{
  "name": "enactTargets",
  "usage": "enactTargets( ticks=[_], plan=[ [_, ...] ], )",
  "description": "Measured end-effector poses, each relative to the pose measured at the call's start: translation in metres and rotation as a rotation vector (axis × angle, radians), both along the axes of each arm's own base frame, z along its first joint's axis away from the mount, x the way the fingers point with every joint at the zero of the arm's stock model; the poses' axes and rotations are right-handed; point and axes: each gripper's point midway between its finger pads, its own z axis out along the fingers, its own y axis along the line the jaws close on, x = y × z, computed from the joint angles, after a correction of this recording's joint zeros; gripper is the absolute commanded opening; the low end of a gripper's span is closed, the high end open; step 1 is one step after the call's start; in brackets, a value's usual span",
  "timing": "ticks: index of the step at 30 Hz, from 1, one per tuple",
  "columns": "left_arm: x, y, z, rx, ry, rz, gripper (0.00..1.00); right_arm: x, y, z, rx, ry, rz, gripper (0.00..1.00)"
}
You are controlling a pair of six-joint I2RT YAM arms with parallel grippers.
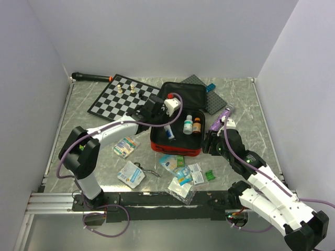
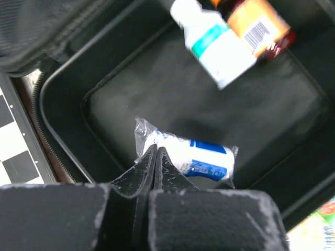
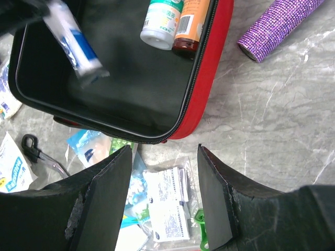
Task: Organize the medicine kit
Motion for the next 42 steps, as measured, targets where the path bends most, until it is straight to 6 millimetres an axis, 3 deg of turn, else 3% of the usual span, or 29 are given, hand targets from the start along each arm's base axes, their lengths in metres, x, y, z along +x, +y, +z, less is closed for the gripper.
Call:
enactTargets(
  ticks=[3, 9, 16, 22, 24, 27, 29, 34, 39, 42],
  plan=[
    [0.003, -0.003, -0.007, 0.034, -0.045, -0.055, 0.01, 0.000, 0.000, 0.000, -0.003, 0.000, 0.001, 0.60],
    [0.022, -0.031, -0.002, 0.051, -0.180, -0.152, 0.01, 0.000, 0.000, -0.003, -0.011, 0.007, 0.002, 0.60],
    [0.035, -0.058, -0.027, 0.118, -0.224, -0.241, 0.01, 0.001, -0.001, -0.006, -0.028, 0.017, 0.003, 0.60],
    [0.048, -0.062, -0.037, 0.171, -0.257, -0.266, 0.02, 0.001, -0.002, -0.006, -0.033, 0.016, 0.002, 0.60],
    [0.054, -0.064, -0.037, 0.183, -0.273, -0.265, 0.09, 0.001, -0.002, -0.007, -0.035, 0.019, 0.002, 0.60],
    [0.060, -0.067, -0.038, 0.194, -0.287, -0.274, 0.37, 0.001, -0.002, -0.009, -0.040, 0.027, 0.002, 0.60],
    [0.061, -0.069, -0.038, 0.195, -0.287, -0.282, 0.46, 0.001, -0.002, -0.010, -0.040, 0.027, 0.002, 0.60],
    [0.063, -0.074, -0.033, 0.177, -0.289, -0.279, 0.59, 0.001, -0.002, -0.010, -0.041, 0.027, 0.002, 0.60],
    [0.064, -0.073, -0.028, 0.155, -0.281, -0.239, 0.62, 0.001, -0.002, -0.010, -0.041, 0.027, 0.002, 0.60],
    [0.058, -0.065, -0.014, 0.112, -0.262, -0.176, 0.62, 0.001, -0.002, -0.010, -0.041, 0.027, 0.002, 0.60]
  ],
)
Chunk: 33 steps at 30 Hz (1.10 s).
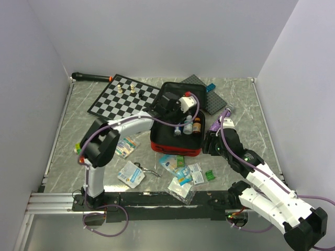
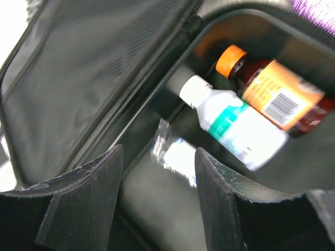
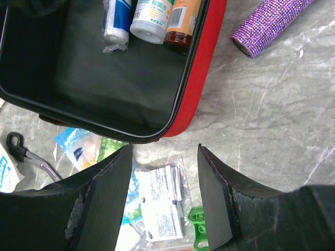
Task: Organize the medicine kit
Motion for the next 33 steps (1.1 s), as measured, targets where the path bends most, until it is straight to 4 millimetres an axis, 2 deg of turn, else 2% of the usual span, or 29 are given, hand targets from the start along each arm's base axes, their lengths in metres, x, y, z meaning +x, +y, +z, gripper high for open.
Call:
enactTargets(
  ticks=[5, 8, 10, 12, 16, 22, 26, 33],
  plan=[
    [-0.011, 0.005, 0.038, -0.184, 0.099, 0.162, 0.61, 0.000, 0.000, 0.000, 0.001, 0.002, 0.000, 0.60],
    [-0.017, 0.006, 0.040, -0.284, 0.210, 0.281, 0.54, 0.000, 0.002, -0.001, 0.004, 0.004, 0.005, 0.60],
    [-0.022, 0.011, 0.029, -0.326, 0.300, 0.370, 0.47, 0.000, 0.002, -0.001, 0.006, 0.004, 0.006, 0.60],
    [-0.029, 0.017, 0.011, -0.342, 0.388, 0.456, 0.44, 0.000, 0.003, -0.001, 0.007, 0.005, 0.008, 0.60],
    [-0.038, 0.030, -0.027, -0.316, 0.509, 0.604, 0.43, 0.000, 0.003, -0.001, 0.007, 0.005, 0.008, 0.60],
    [-0.049, 0.039, -0.067, -0.252, 0.597, 0.695, 0.42, 0.000, 0.003, -0.001, 0.007, 0.006, 0.009, 0.60],
    [-0.052, 0.038, -0.079, -0.238, 0.621, 0.699, 0.41, -0.001, 0.002, -0.004, 0.005, 0.013, 0.011, 0.60],
    [-0.047, 0.032, -0.076, -0.256, 0.614, 0.684, 0.42, -0.002, 0.002, -0.005, 0.003, 0.015, 0.011, 0.60]
  ],
)
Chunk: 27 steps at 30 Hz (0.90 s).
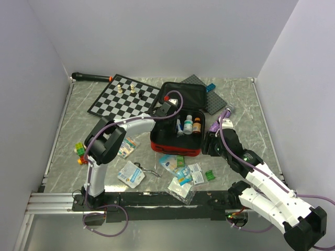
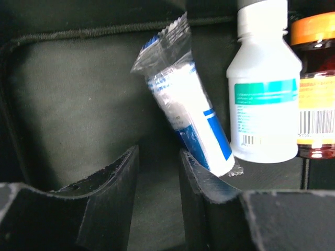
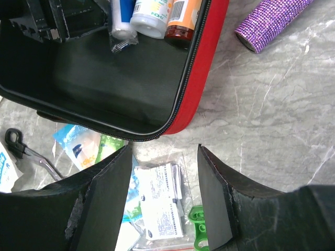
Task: Organize the medicine kit
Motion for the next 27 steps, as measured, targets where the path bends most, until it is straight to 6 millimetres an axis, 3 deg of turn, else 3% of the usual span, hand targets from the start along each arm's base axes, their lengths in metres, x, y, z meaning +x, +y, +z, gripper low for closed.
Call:
enactTargets(
  ticks=[9, 18, 22, 24, 27],
  plan=[
    [0.018, -0.013, 0.012, -0.038, -0.071, -0.019, 0.44, 0.000, 0.000, 0.000, -0.001, 0.001, 0.000, 0.60],
    [0.036, -0.016, 0.010, -0.026, -0.106, -0.007, 0.48, 0.000, 0.000, -0.002, -0.005, 0.007, -0.001, 0.60],
    [0.041, 0.000, 0.014, 0.007, -0.139, 0.055, 0.56, 0.000, 0.000, -0.002, -0.005, 0.007, 0.000, 0.60],
    [0.036, 0.023, 0.021, 0.035, -0.153, 0.108, 0.58, 0.000, 0.000, -0.002, -0.005, 0.007, 0.000, 0.60],
    [0.033, 0.052, 0.059, 0.030, -0.221, 0.188, 0.62, 0.000, 0.000, -0.002, -0.005, 0.007, 0.000, 0.60]
  ],
)
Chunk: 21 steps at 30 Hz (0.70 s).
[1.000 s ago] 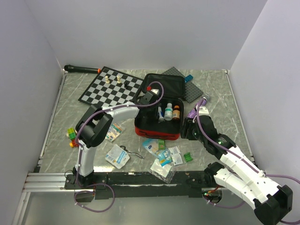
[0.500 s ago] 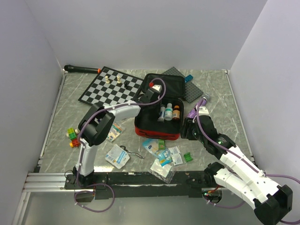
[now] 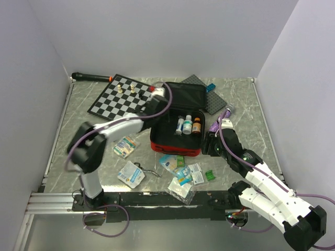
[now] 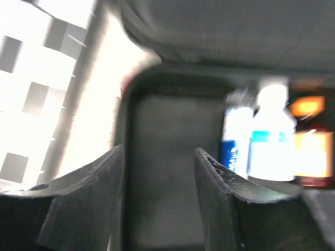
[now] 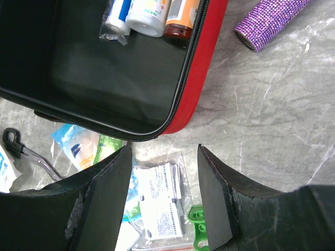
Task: Organize the medicine kit
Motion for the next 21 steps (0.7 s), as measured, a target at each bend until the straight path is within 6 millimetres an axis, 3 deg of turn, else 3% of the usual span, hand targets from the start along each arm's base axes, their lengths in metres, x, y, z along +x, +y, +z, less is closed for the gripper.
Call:
enactTargets(
  ticks=[3, 6, 9, 10, 12, 15, 19, 21],
  plan=[
    [-0.003, 0.026, 0.066, -0.063, -0.126, 0.074, 0.63, 0.000, 0.000, 0.000, 0.000, 0.000, 0.000, 0.60],
    [-0.020, 0.053, 0.136, -0.154, -0.271, 0.134, 0.64, 0.000, 0.000, 0.000, 0.001, 0.000, 0.001, 0.60],
    [-0.046, 0.081, 0.167, -0.236, -0.345, 0.202, 0.59, 0.000, 0.000, 0.000, 0.001, 0.000, 0.001, 0.60],
    [-0.058, 0.094, 0.166, -0.260, -0.352, 0.234, 0.59, 0.000, 0.000, 0.000, 0.002, 0.001, 0.003, 0.60],
    [-0.076, 0.113, 0.154, -0.283, -0.336, 0.280, 0.73, -0.001, 0.000, -0.002, 0.001, 0.004, 0.004, 0.60],
    [-0.107, 0.132, 0.115, -0.302, -0.271, 0.288, 0.78, -0.003, 0.002, -0.007, 0.003, 0.015, 0.013, 0.60],
    [-0.147, 0.126, 0.067, -0.352, -0.177, 0.168, 0.73, -0.005, 0.005, -0.009, 0.013, 0.023, 0.029, 0.60],
    [-0.165, 0.108, 0.051, -0.360, -0.123, 0.076, 0.71, -0.004, 0.007, -0.010, 0.018, 0.025, 0.036, 0.60]
  ],
)
